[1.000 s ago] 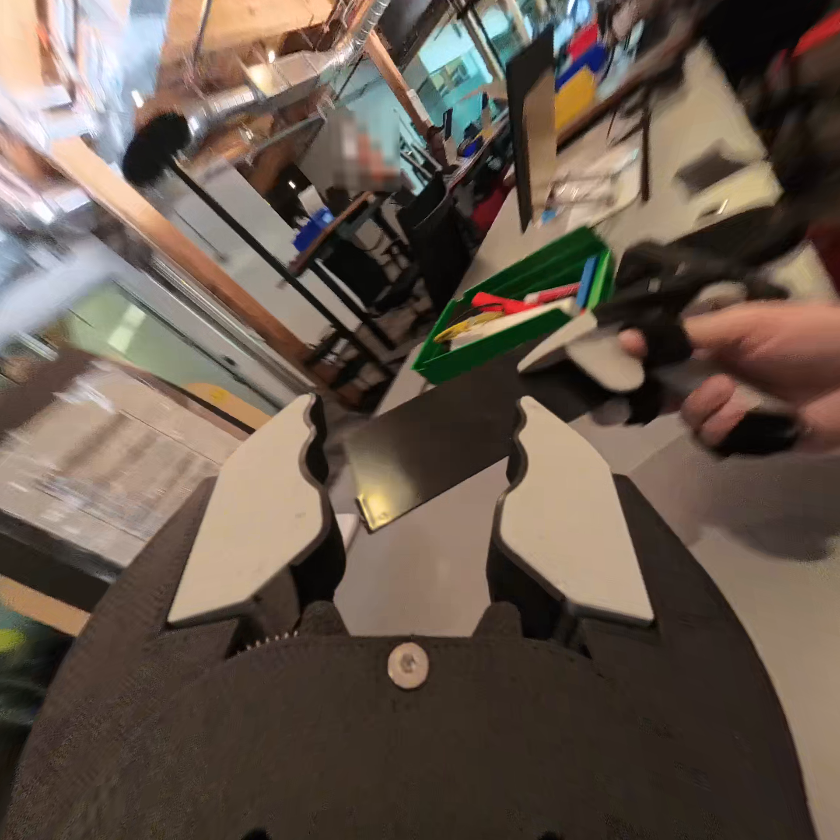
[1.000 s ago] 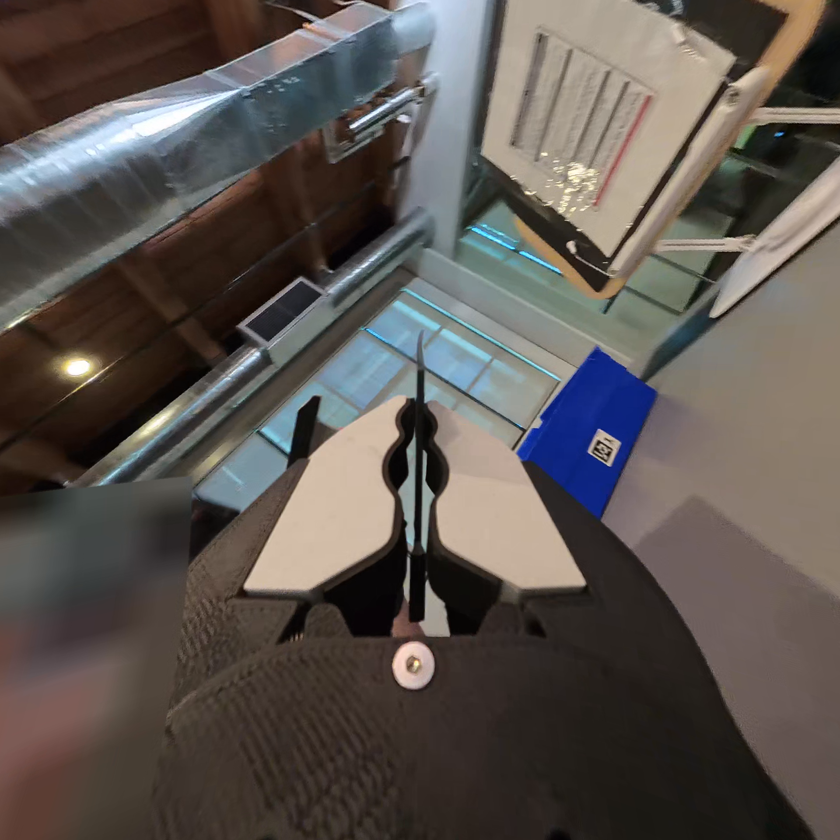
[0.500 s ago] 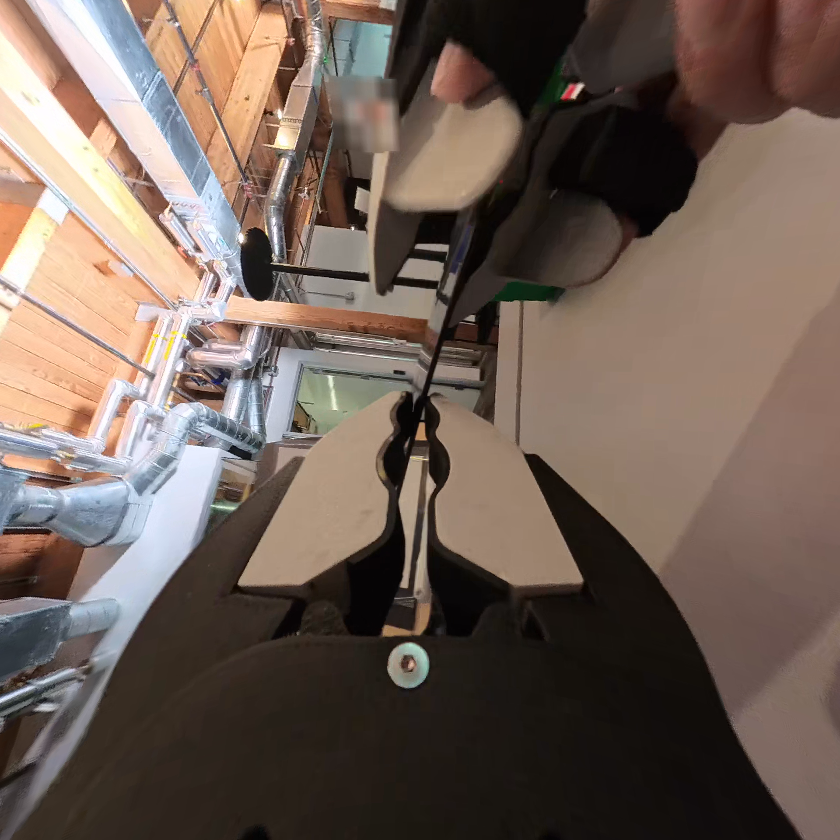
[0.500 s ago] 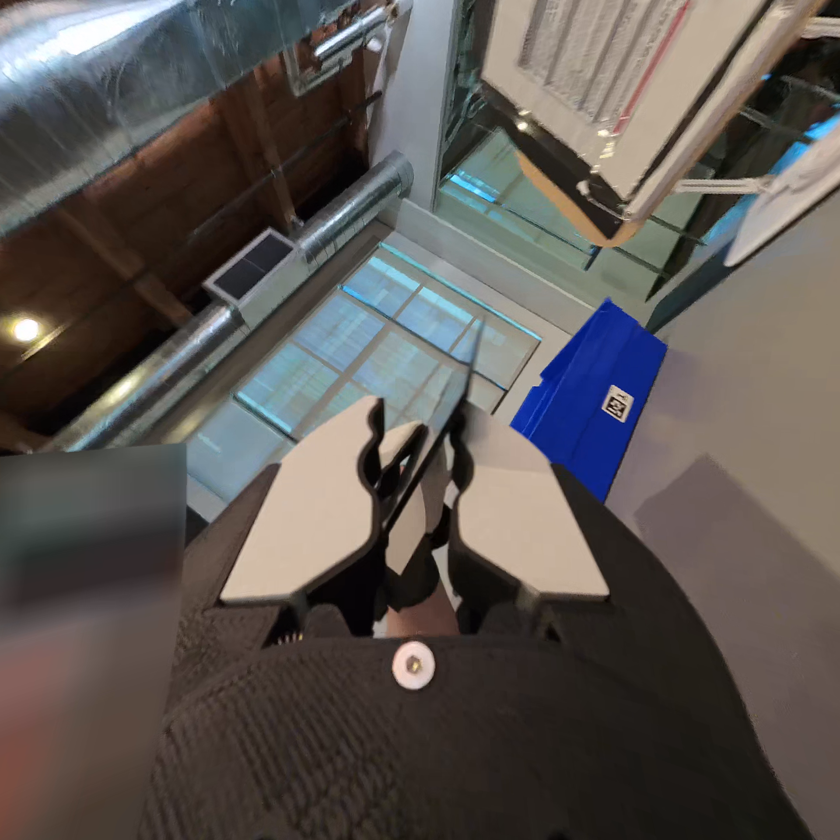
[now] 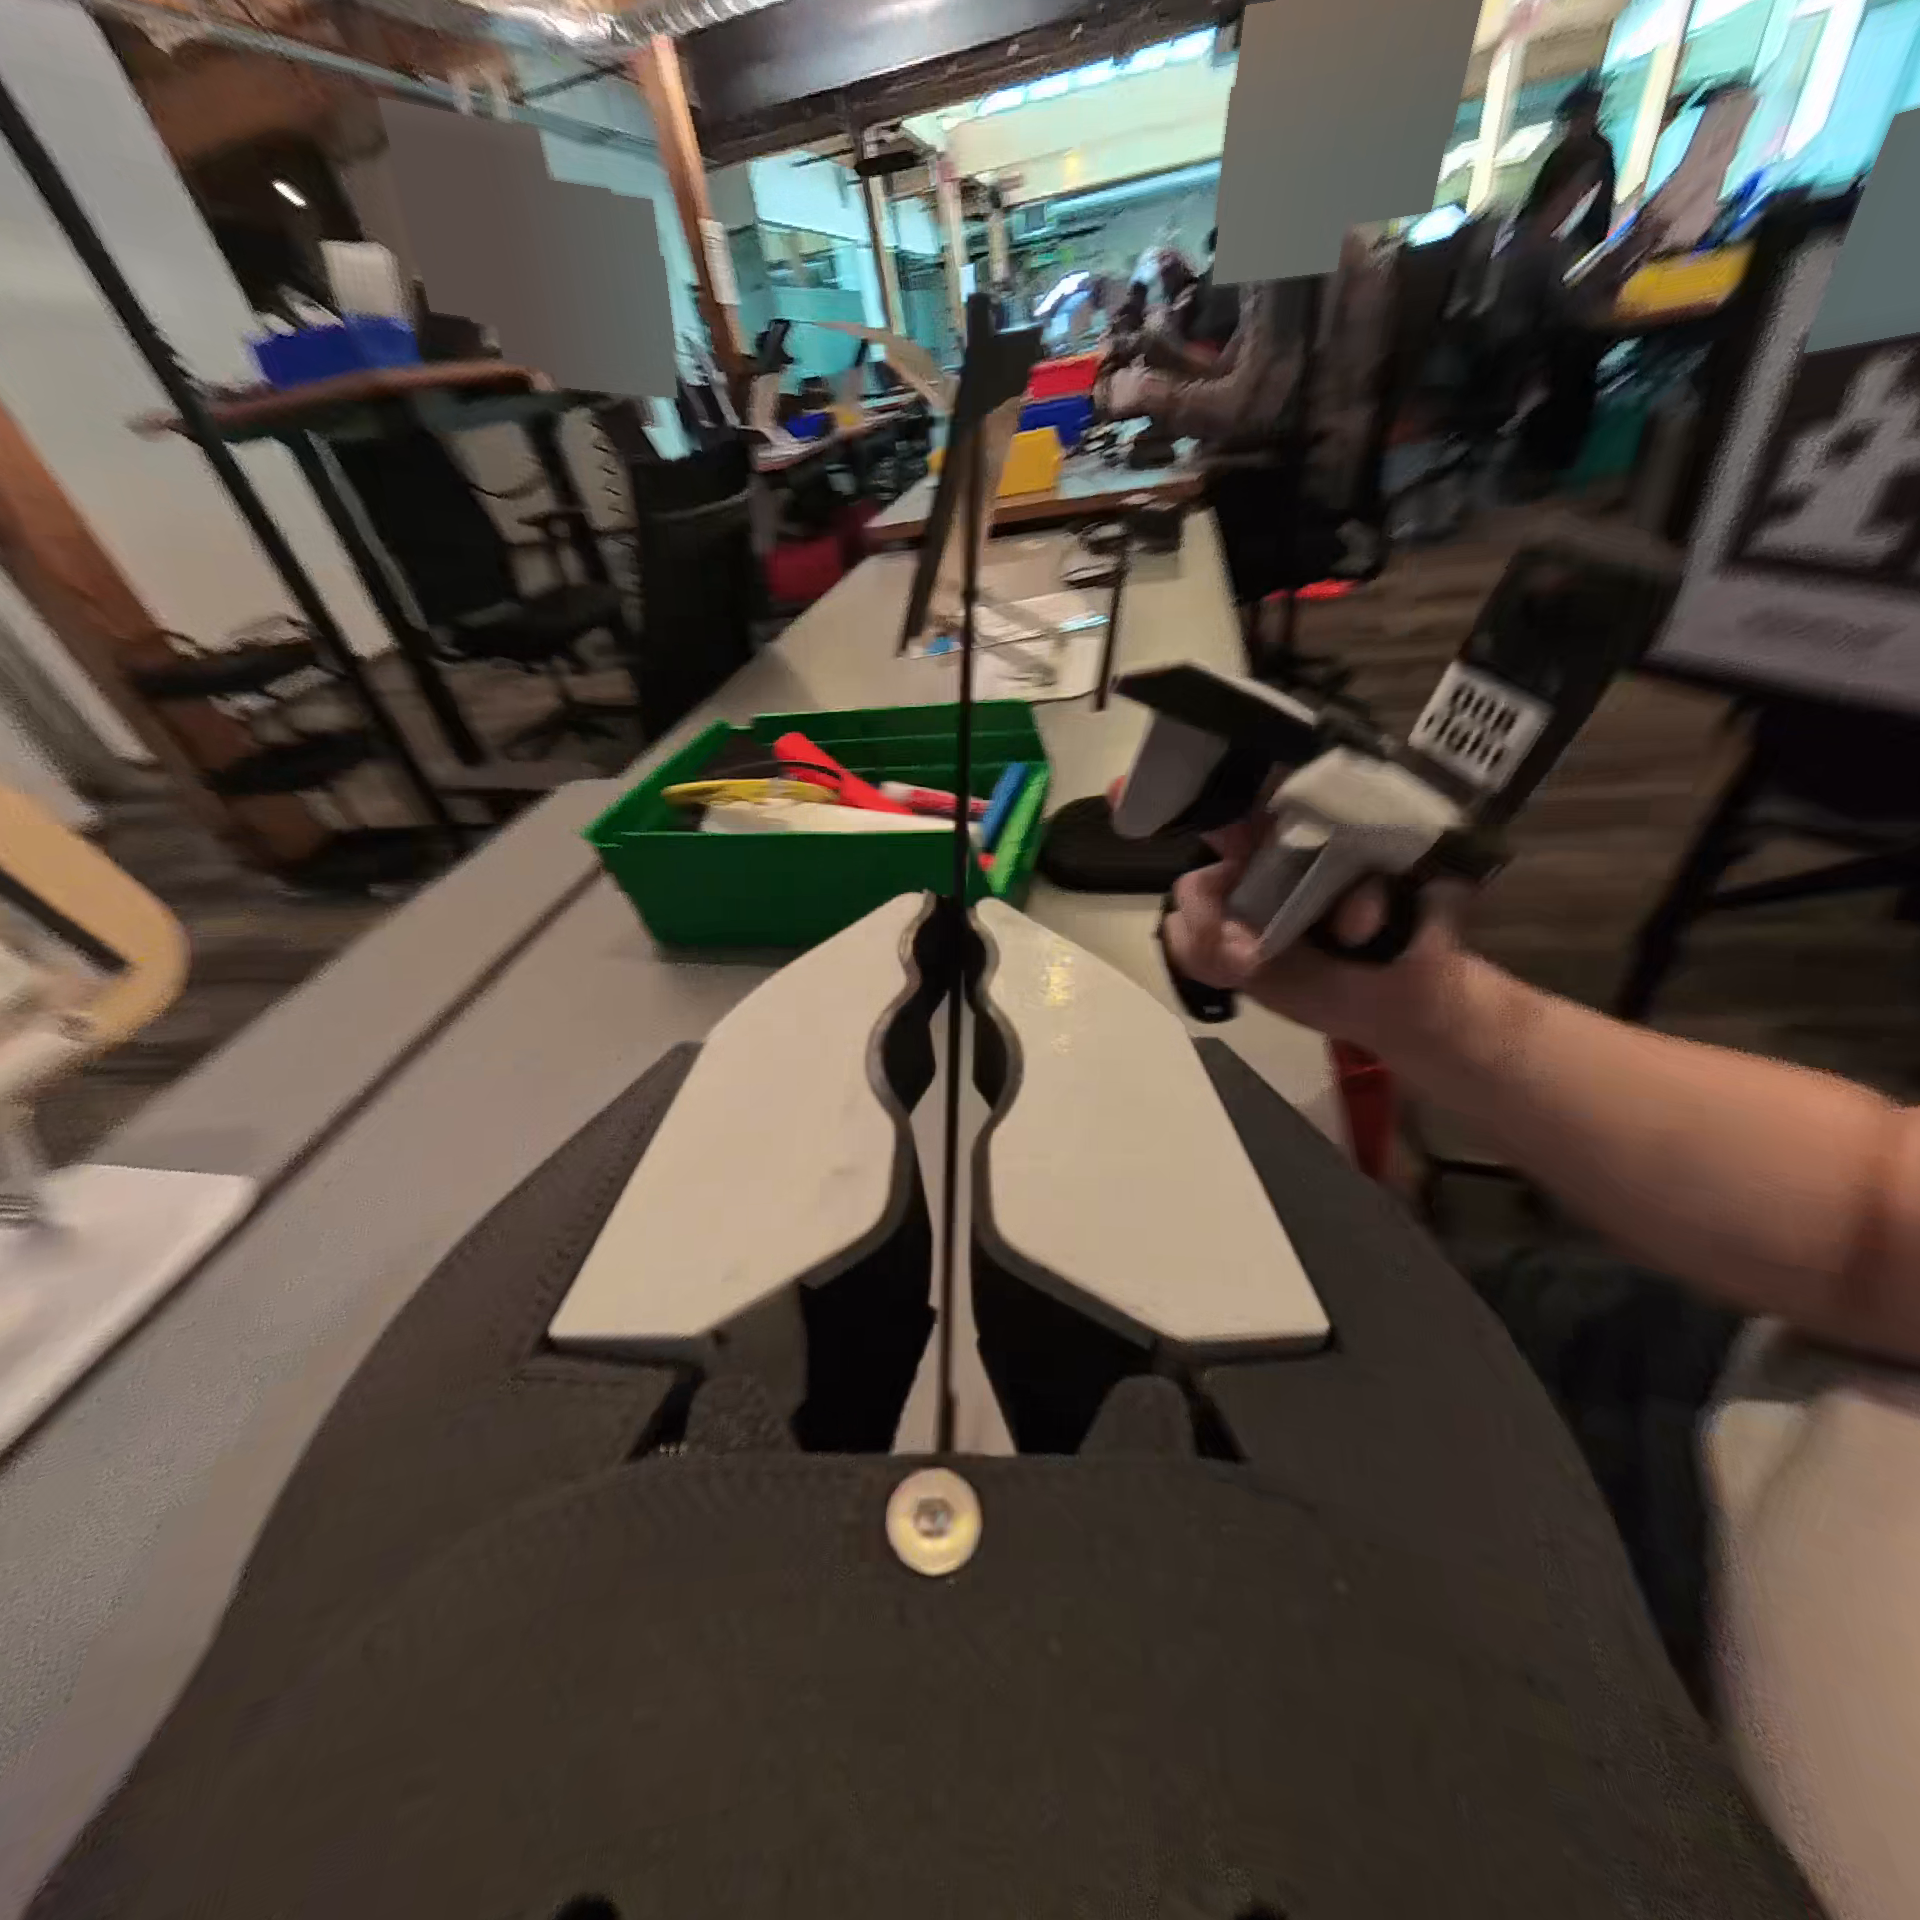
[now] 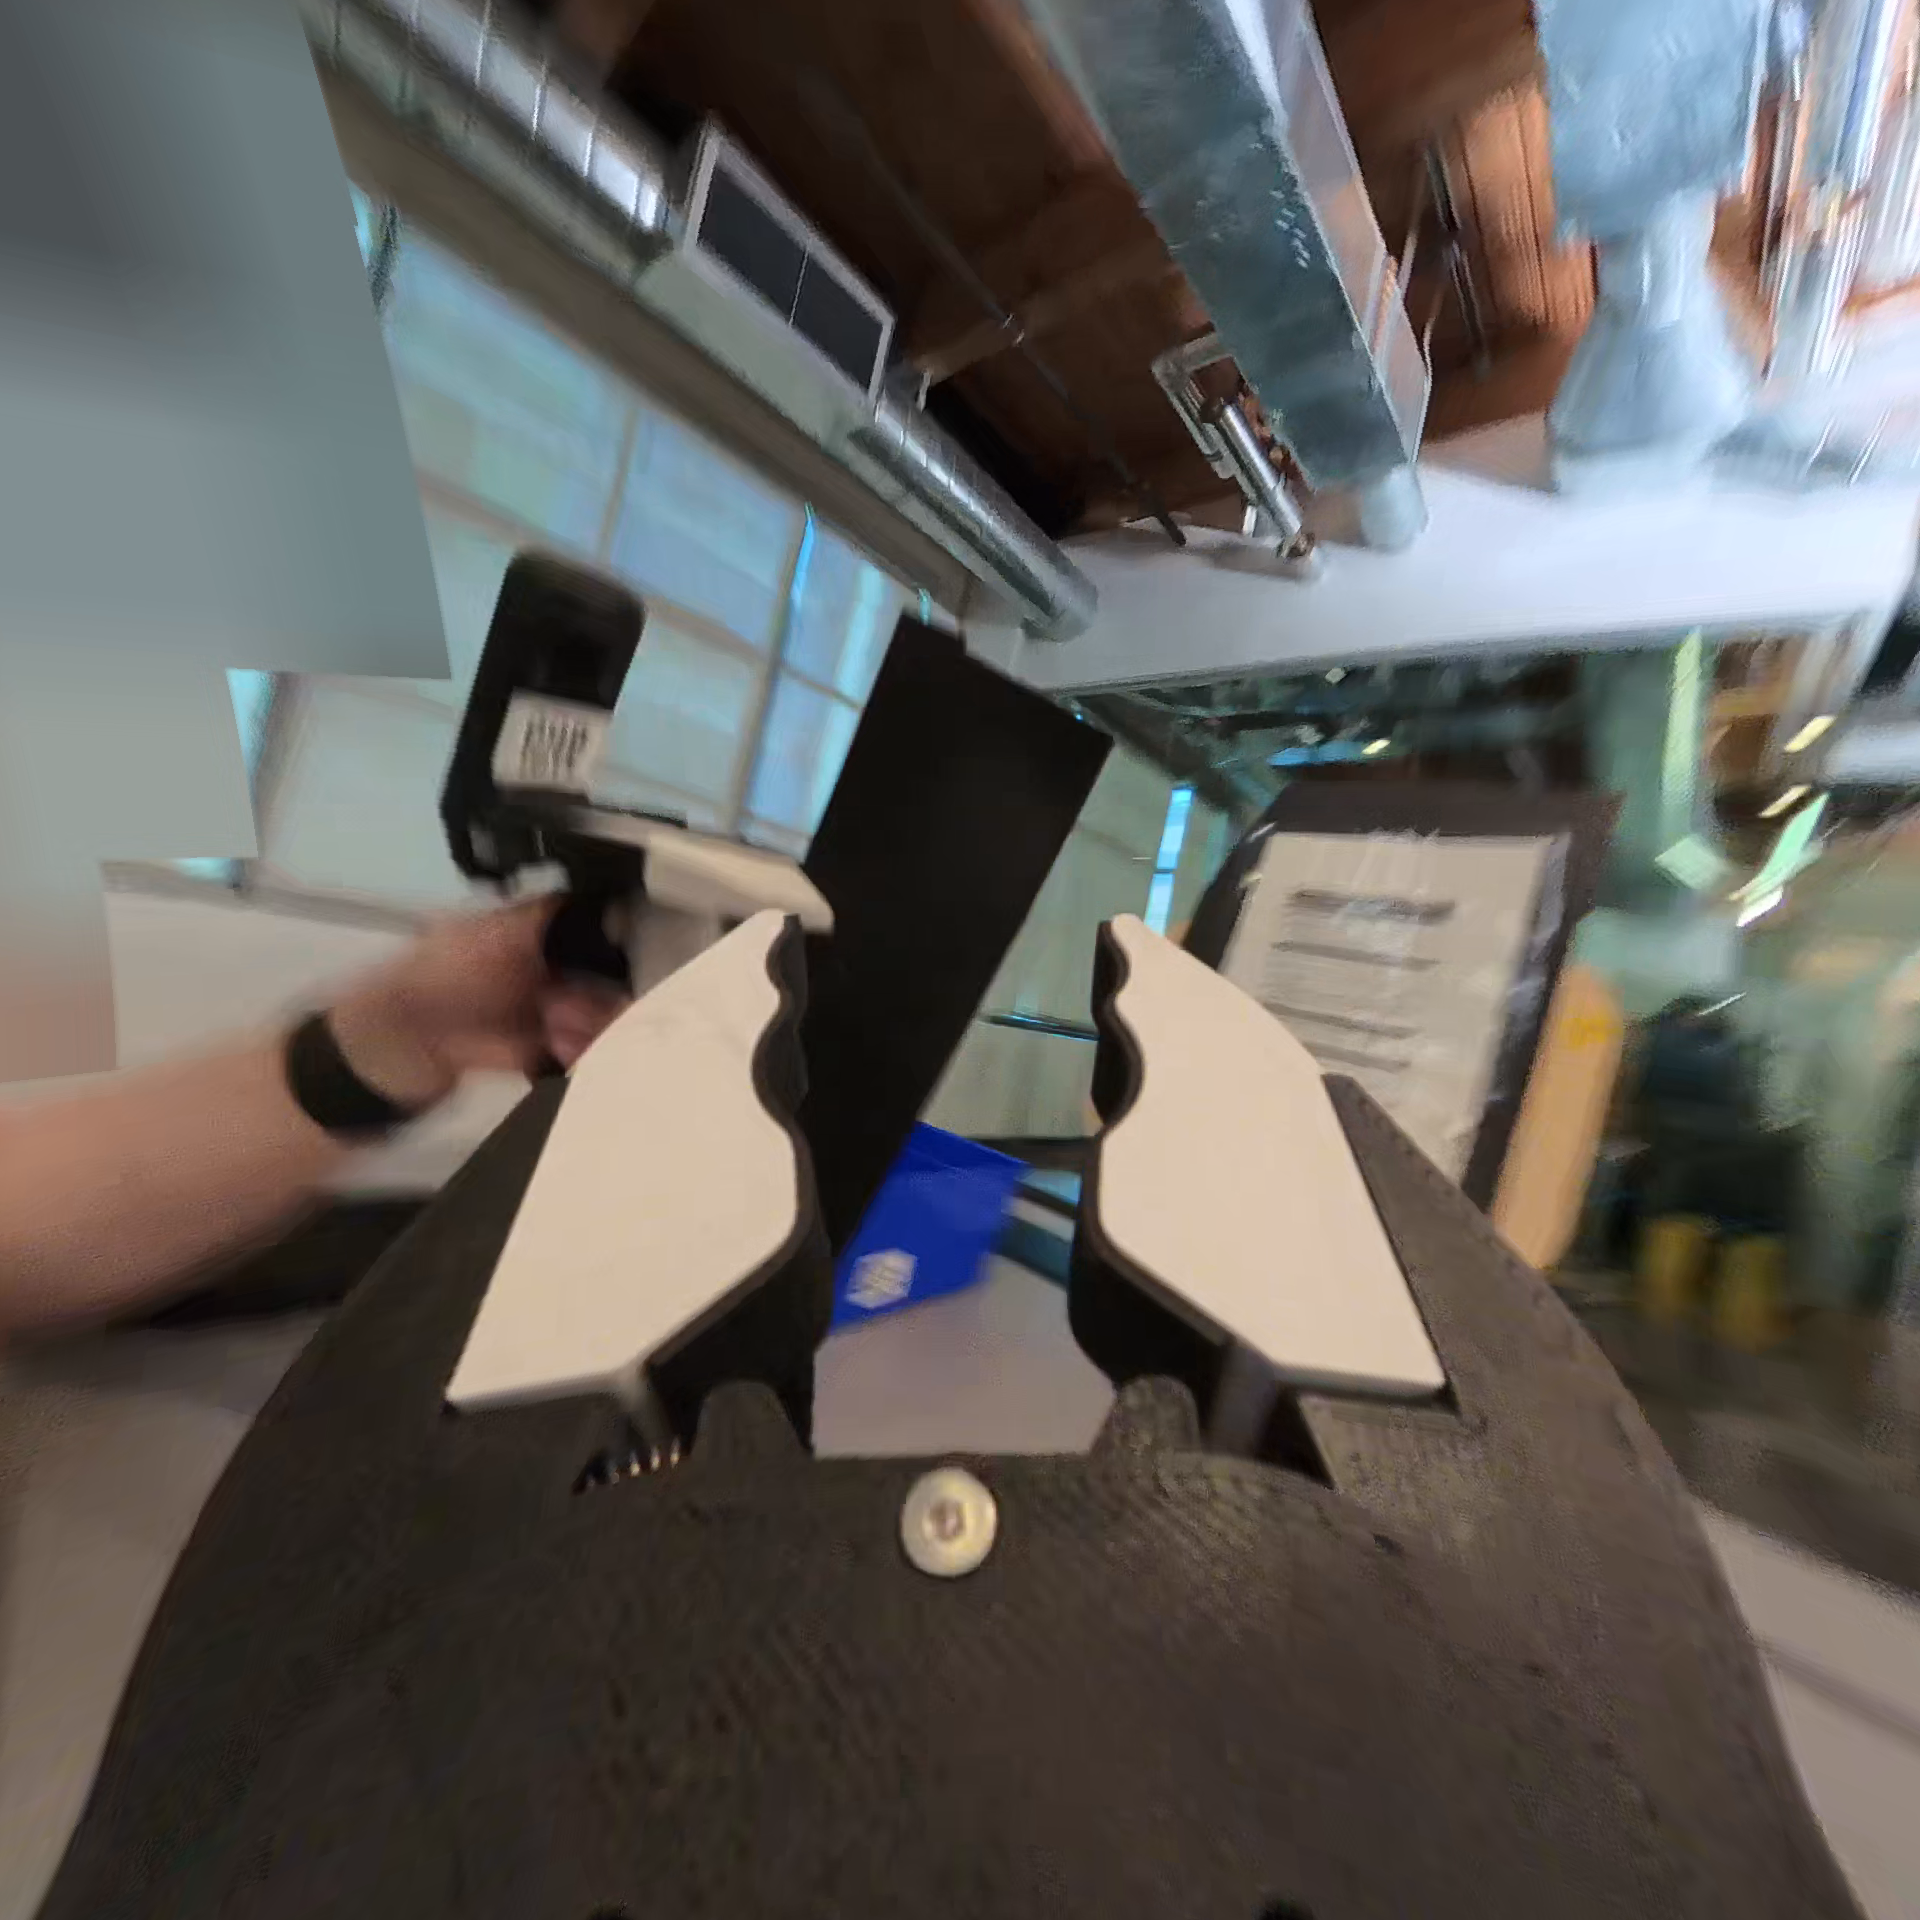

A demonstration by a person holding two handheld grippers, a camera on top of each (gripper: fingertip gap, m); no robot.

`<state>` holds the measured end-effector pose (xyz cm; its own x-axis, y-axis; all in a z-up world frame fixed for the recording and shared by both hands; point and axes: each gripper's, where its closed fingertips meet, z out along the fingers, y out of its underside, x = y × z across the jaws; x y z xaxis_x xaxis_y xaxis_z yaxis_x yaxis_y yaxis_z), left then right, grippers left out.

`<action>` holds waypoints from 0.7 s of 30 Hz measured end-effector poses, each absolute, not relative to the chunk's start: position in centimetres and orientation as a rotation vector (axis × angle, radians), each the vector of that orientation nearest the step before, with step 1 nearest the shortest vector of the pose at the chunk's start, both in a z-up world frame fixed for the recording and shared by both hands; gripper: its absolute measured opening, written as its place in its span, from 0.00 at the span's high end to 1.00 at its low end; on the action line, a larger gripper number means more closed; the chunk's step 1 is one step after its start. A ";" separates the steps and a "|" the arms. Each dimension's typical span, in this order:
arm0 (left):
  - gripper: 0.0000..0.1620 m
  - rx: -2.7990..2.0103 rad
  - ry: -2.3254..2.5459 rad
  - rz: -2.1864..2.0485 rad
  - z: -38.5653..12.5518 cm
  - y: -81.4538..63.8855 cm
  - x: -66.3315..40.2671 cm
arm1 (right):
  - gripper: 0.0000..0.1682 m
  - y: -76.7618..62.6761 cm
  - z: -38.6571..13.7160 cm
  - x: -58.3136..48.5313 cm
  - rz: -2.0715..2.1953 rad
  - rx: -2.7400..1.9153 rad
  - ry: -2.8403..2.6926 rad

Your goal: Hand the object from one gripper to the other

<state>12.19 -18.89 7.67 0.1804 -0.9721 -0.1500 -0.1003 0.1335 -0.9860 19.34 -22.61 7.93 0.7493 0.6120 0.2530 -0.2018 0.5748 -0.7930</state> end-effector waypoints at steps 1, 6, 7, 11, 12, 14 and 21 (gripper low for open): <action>0.99 -1.284 1.194 -1.026 7.9 -19.2 11.9 | 0.68 -22.6 7.4 18.9 0.333 -0.817 -0.615; 0.99 -1.454 1.182 -1.472 8.5 -20.1 10.9 | 0.74 -21.8 5.5 16.9 -0.563 -0.664 -0.874; 1.00 -1.482 1.173 -1.529 8.3 -20.1 10.9 | 0.73 -21.7 5.3 16.4 -0.714 -0.617 -0.912; 0.99 -1.599 1.144 -1.662 6.9 -20.0 11.6 | 0.72 -21.3 5.1 14.0 -1.027 -0.470 -0.950; 0.99 -1.619 1.148 -1.694 6.5 -20.2 11.8 | 0.72 -21.1 4.9 13.5 -1.044 -0.463 -0.966; 0.99 -1.645 1.154 -1.754 6.0 -20.7 12.3 | 0.78 -20.7 4.4 12.8 -1.053 -0.450 -0.992; 0.69 -1.520 1.120 -1.691 7.8 -19.5 12.0 | 0.99 -20.1 4.7 14.7 -0.624 -0.747 -0.868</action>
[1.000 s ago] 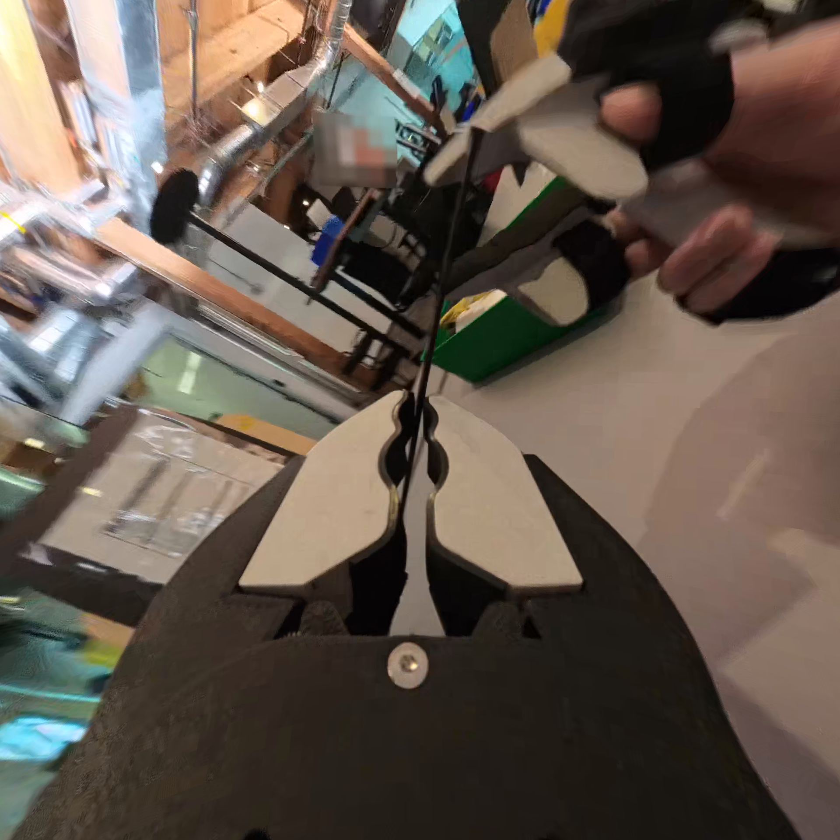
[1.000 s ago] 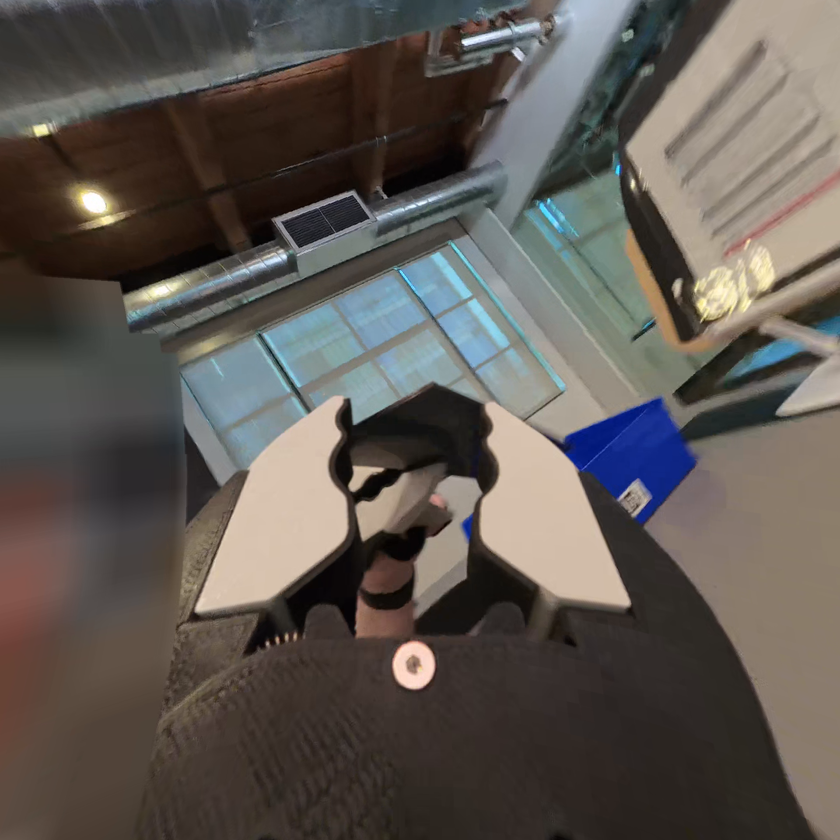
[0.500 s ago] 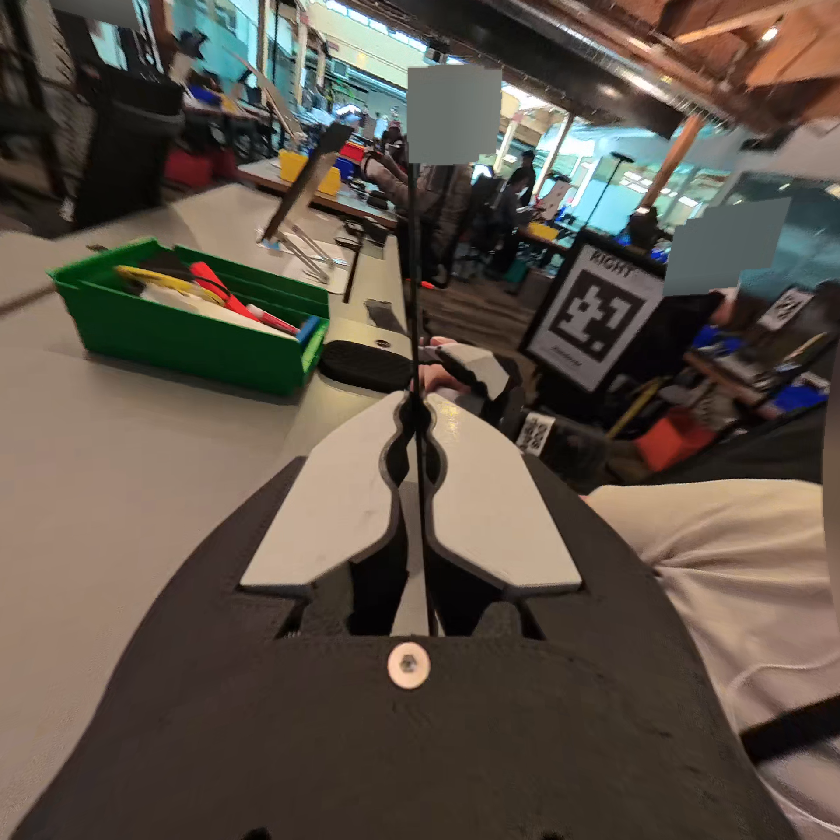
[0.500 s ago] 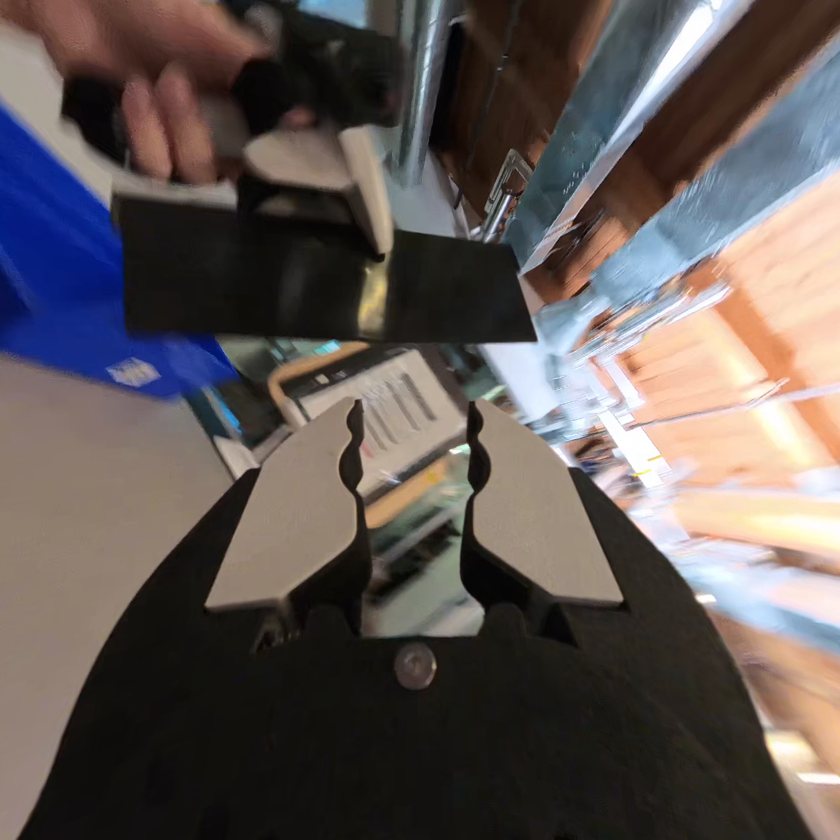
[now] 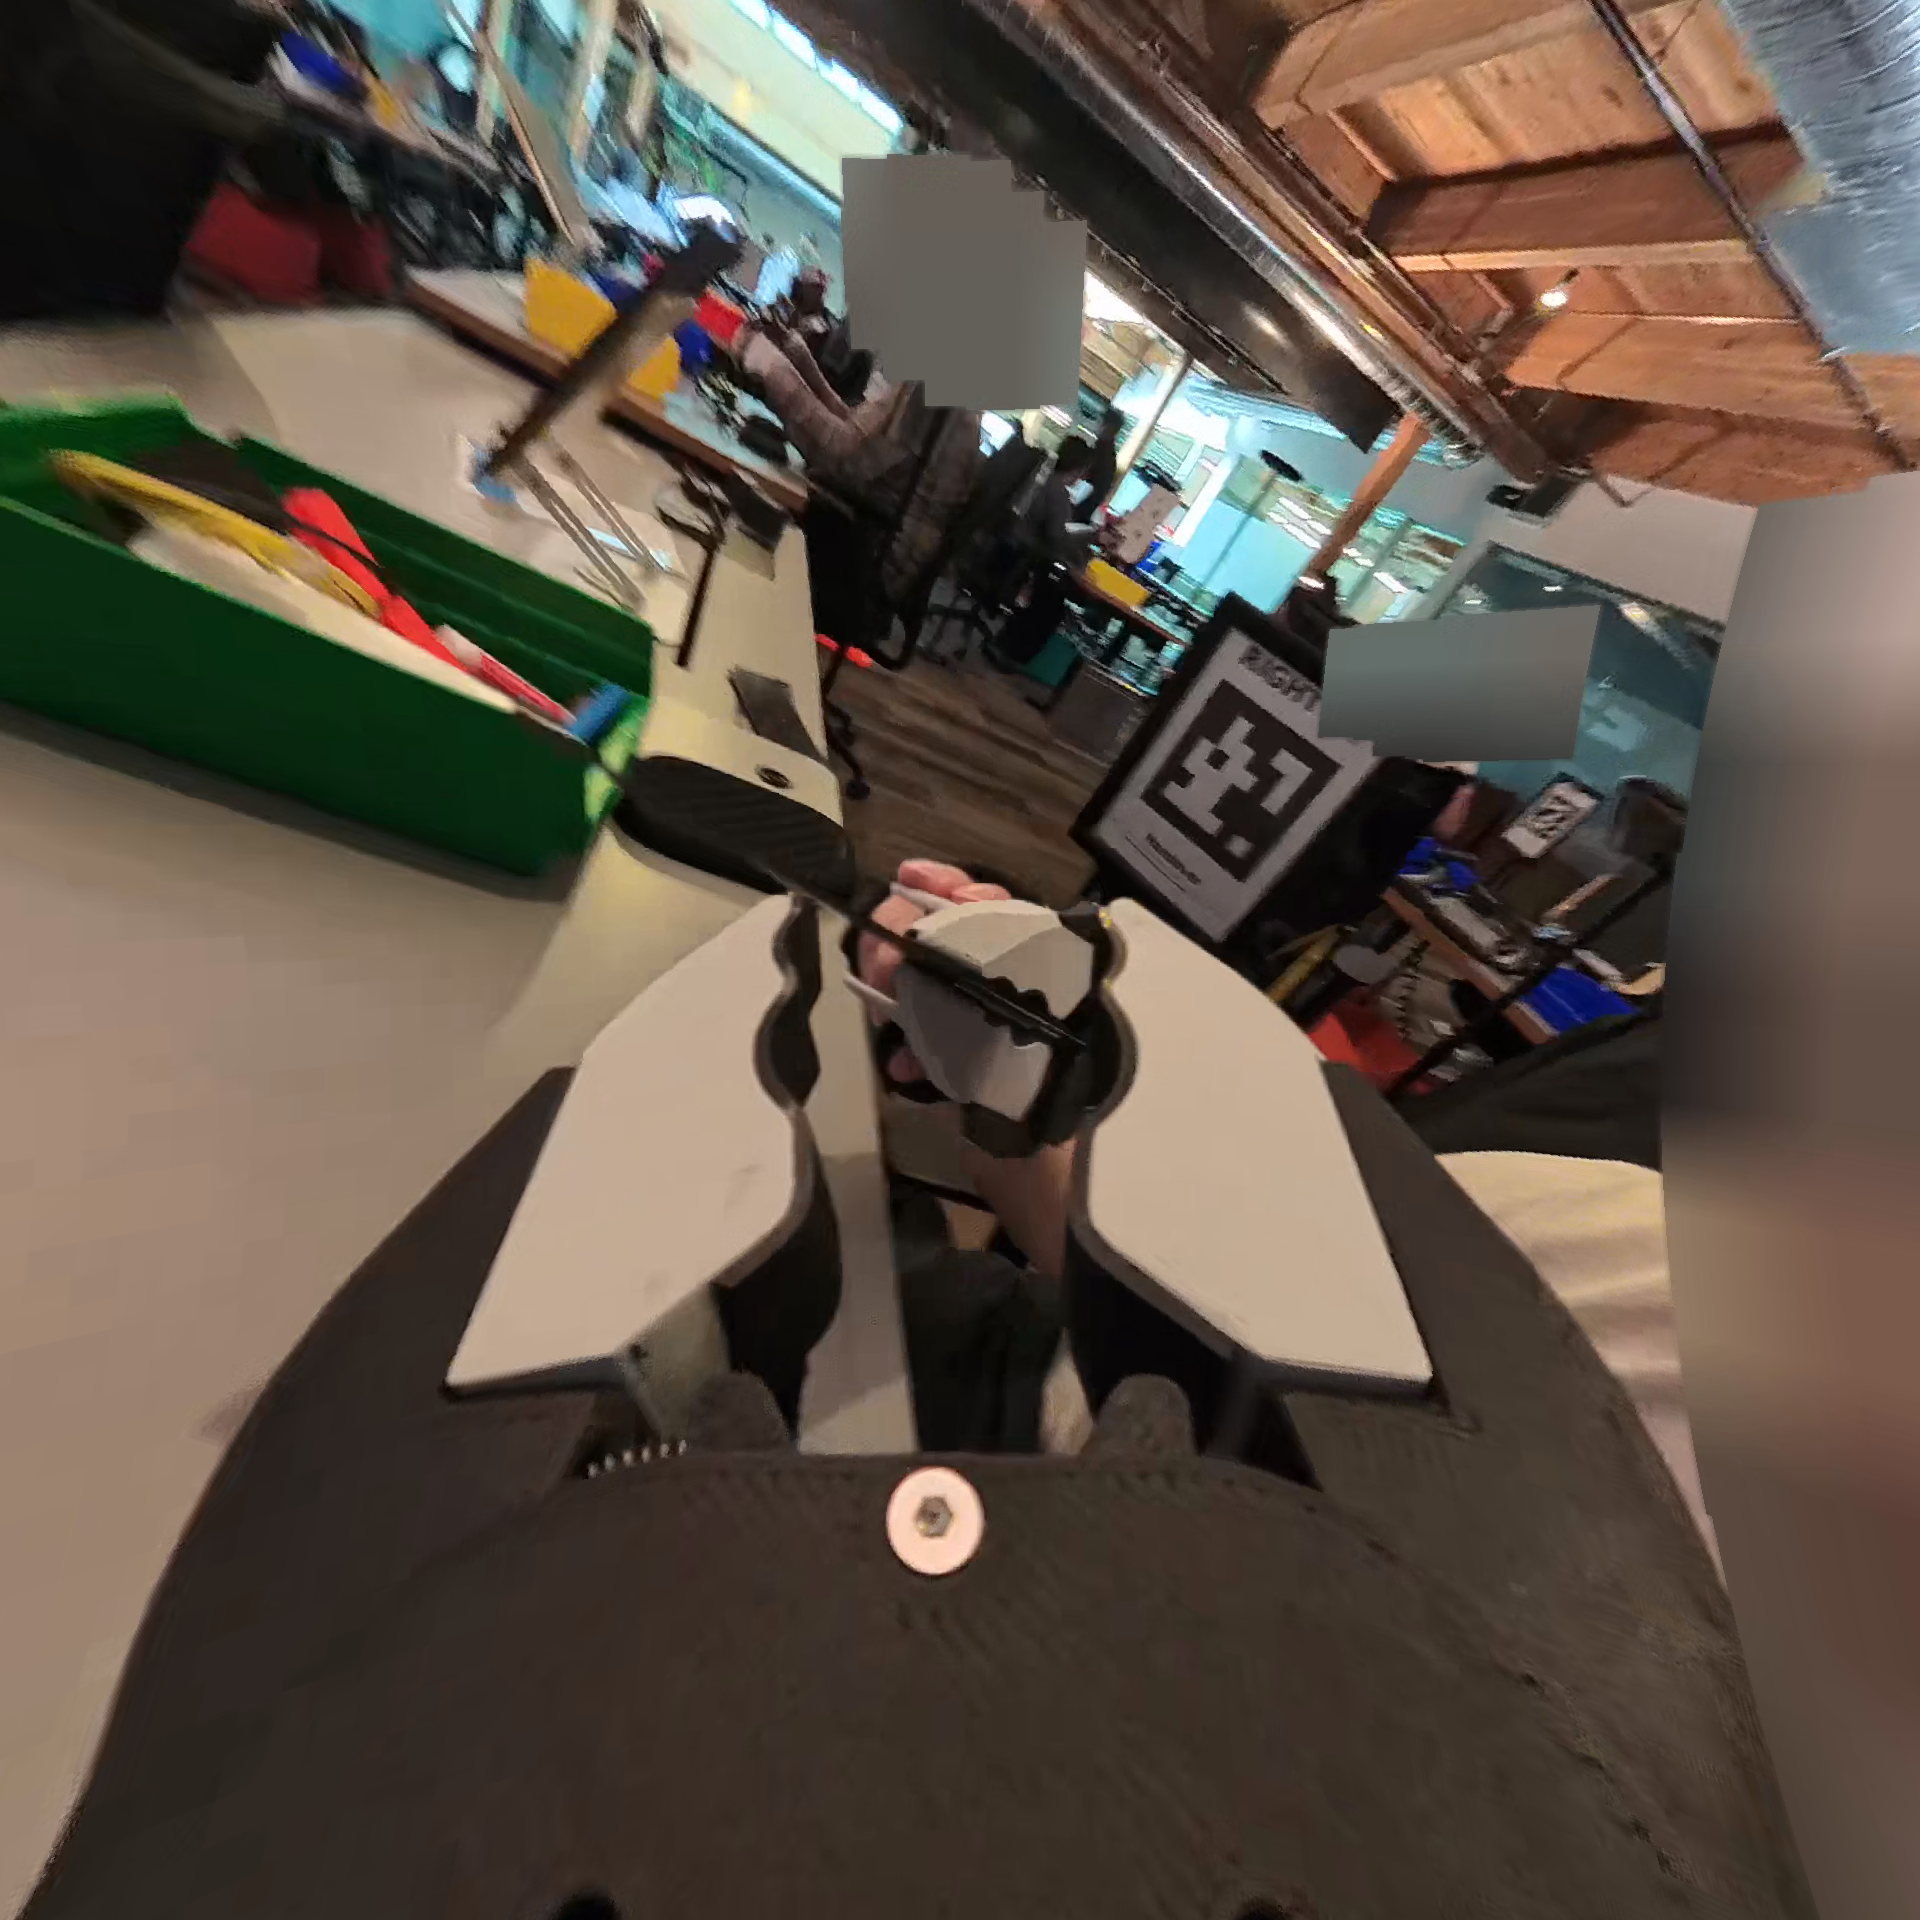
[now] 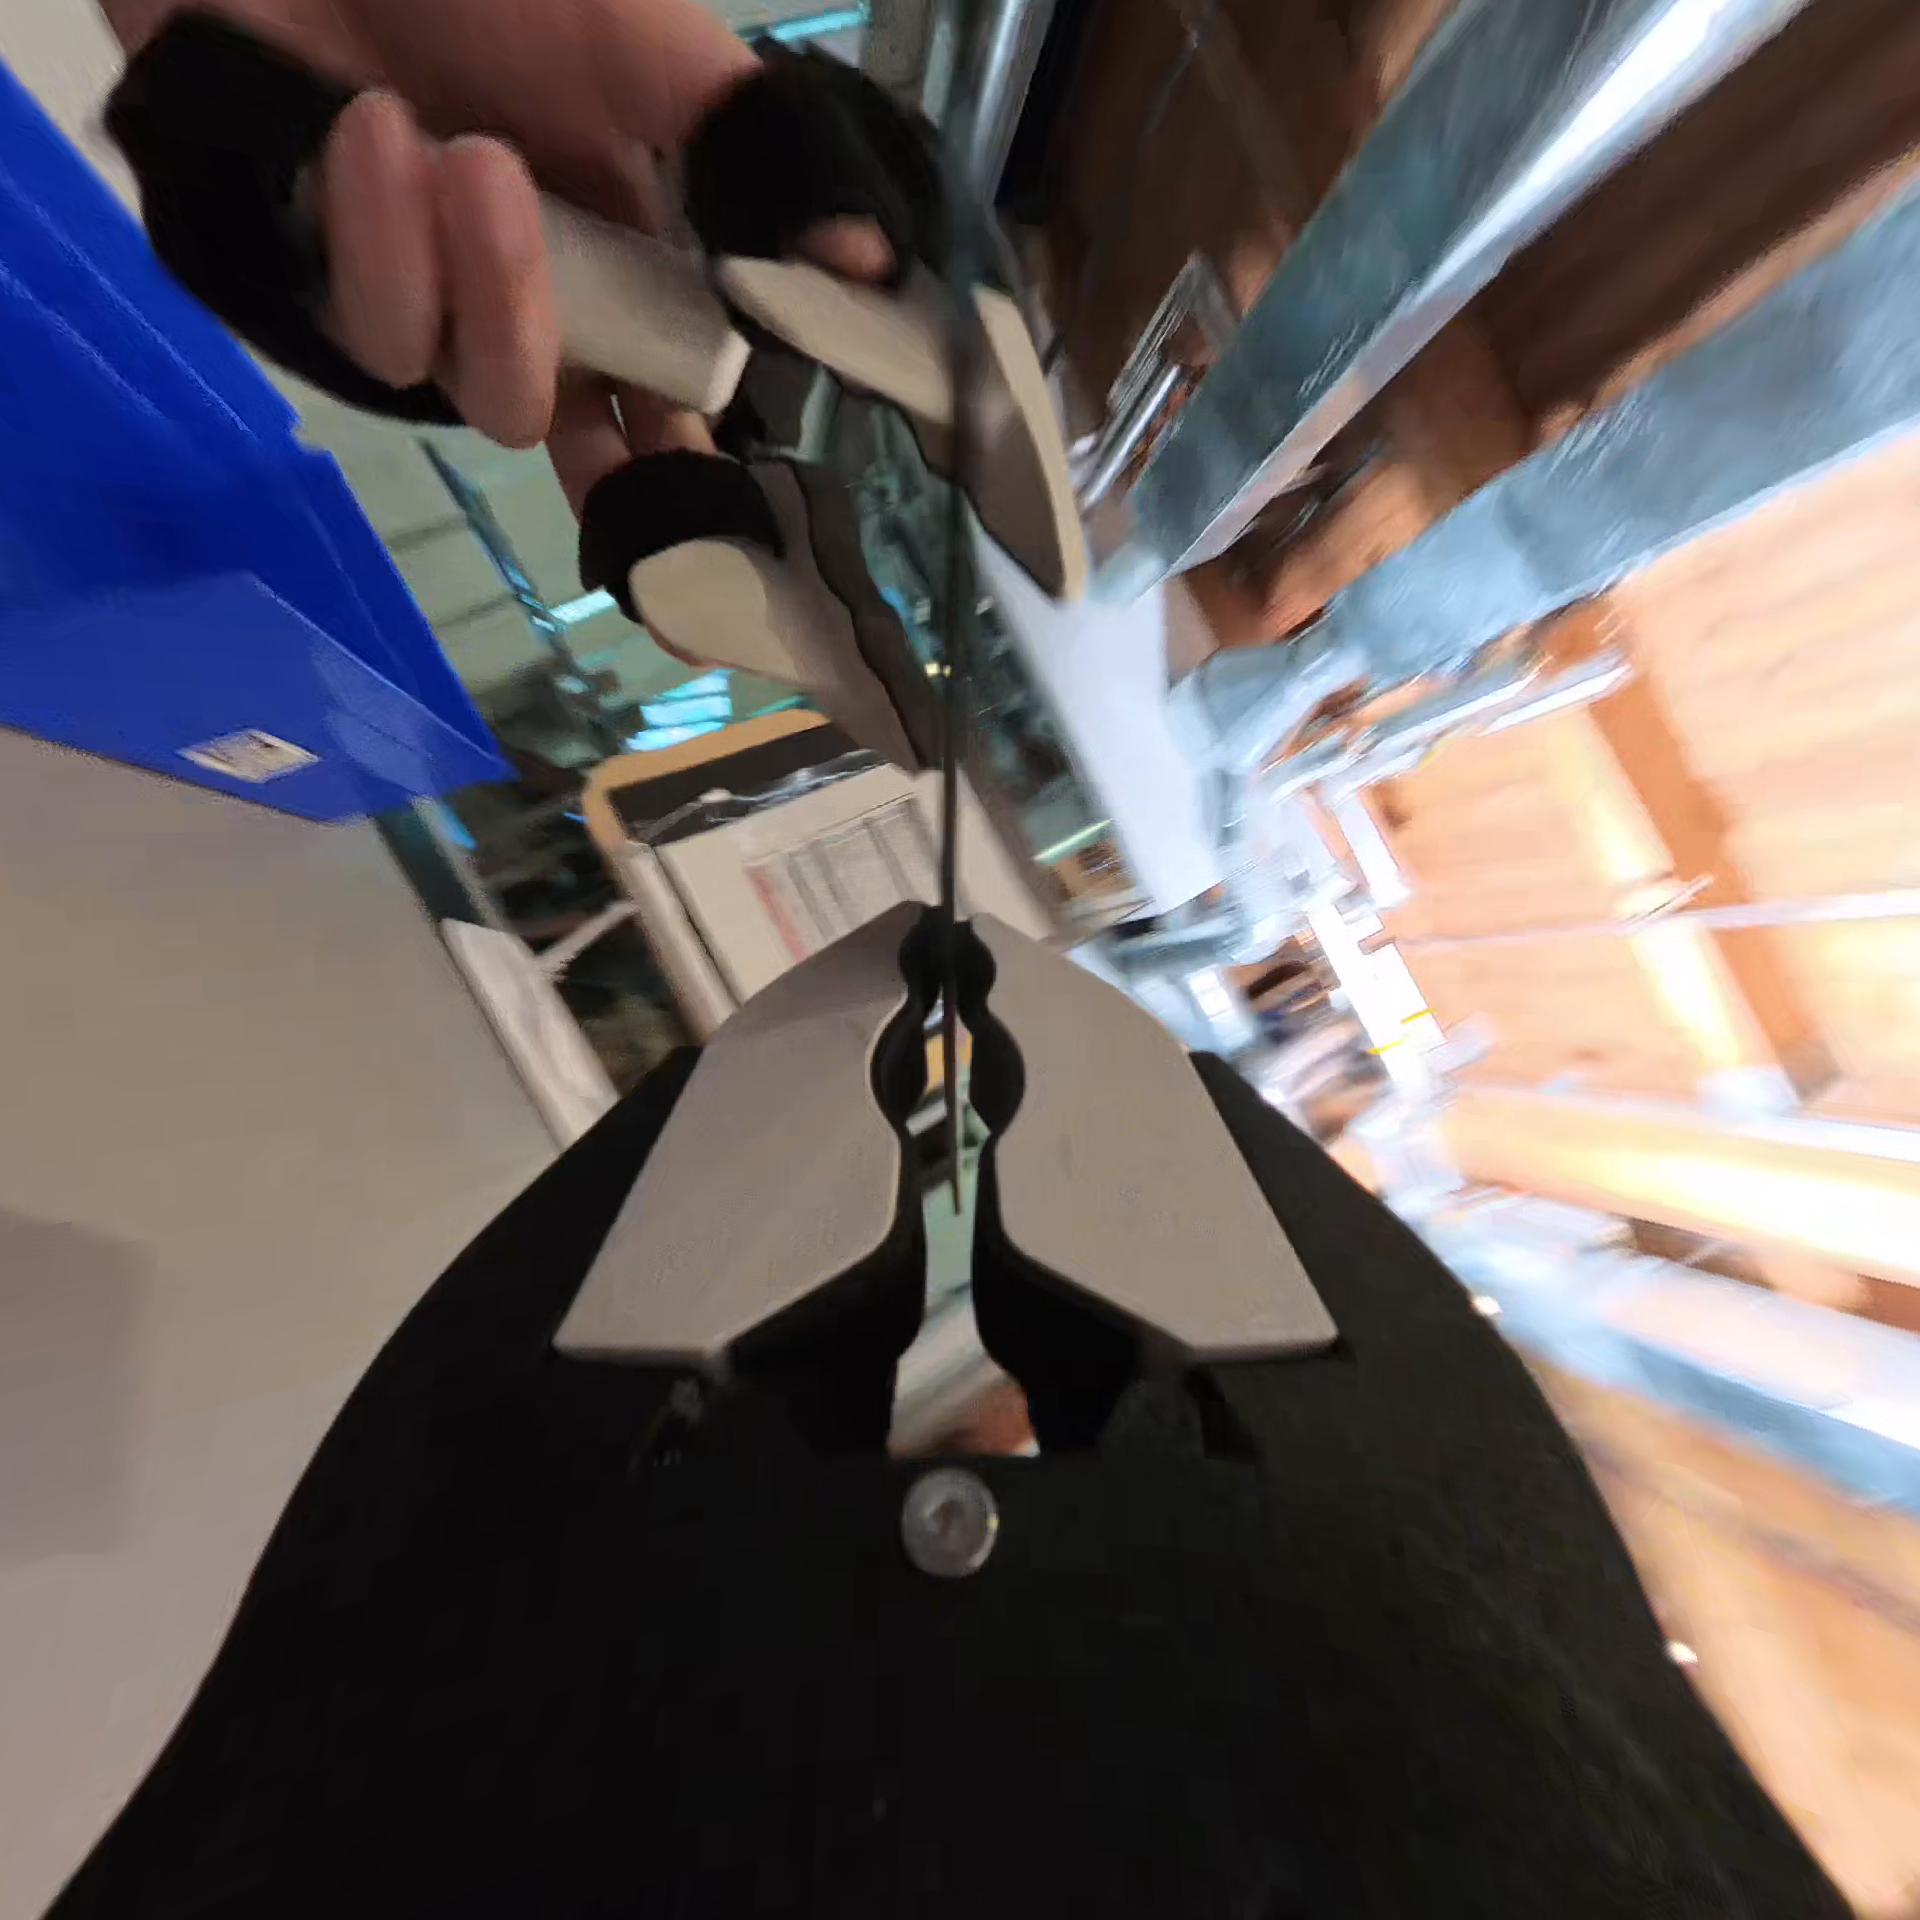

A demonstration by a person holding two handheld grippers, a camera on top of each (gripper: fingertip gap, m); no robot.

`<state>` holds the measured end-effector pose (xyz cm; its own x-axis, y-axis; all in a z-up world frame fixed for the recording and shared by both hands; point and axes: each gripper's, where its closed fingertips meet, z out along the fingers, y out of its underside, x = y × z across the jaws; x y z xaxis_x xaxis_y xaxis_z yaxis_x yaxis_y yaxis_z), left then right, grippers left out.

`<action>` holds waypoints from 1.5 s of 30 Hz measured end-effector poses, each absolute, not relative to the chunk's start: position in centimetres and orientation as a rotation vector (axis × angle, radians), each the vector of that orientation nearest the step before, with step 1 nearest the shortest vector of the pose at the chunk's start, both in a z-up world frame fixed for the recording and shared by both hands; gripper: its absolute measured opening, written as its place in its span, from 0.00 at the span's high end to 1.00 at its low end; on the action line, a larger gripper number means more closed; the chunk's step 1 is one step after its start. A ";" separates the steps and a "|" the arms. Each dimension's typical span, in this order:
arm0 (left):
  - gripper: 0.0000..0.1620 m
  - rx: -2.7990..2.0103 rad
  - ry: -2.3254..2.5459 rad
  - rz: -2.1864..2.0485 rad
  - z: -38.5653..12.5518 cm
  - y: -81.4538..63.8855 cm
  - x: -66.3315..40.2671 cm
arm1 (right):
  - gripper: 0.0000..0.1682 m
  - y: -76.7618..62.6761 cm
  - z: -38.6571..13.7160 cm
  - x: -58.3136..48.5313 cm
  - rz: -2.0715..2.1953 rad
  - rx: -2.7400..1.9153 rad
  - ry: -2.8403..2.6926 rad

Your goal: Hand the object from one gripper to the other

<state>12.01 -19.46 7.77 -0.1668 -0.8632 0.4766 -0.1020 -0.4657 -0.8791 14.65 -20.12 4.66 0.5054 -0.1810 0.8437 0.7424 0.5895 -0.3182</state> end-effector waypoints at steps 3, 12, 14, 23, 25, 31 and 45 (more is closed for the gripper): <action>0.65 -1.394 1.122 -1.406 8.6 -18.0 11.4 | 0.99 -18.8 3.4 15.3 -0.223 -1.027 -0.824; 0.41 -1.239 1.311 -0.690 5.5 -18.5 13.6 | 0.99 -17.5 3.8 15.6 0.531 -1.353 -0.419; 0.37 -1.200 1.326 -0.435 4.9 -17.4 13.4 | 0.99 -17.6 4.5 15.5 0.676 -1.337 -0.329; 0.33 -1.100 1.327 -0.180 4.8 -18.1 13.8 | 0.98 -17.5 4.2 14.3 0.813 -1.303 -0.196; 0.33 -1.113 1.339 -0.218 4.7 -18.0 13.7 | 0.98 -17.6 4.4 14.1 0.837 -1.299 -0.208; 0.40 -1.155 1.409 -0.063 3.3 -16.1 12.6 | 0.99 -18.3 5.3 13.5 0.858 -1.265 -0.287; 0.50 -1.246 1.488 -0.468 3.0 -18.8 13.6 | 0.72 -21.0 8.0 13.7 0.790 -1.049 -0.468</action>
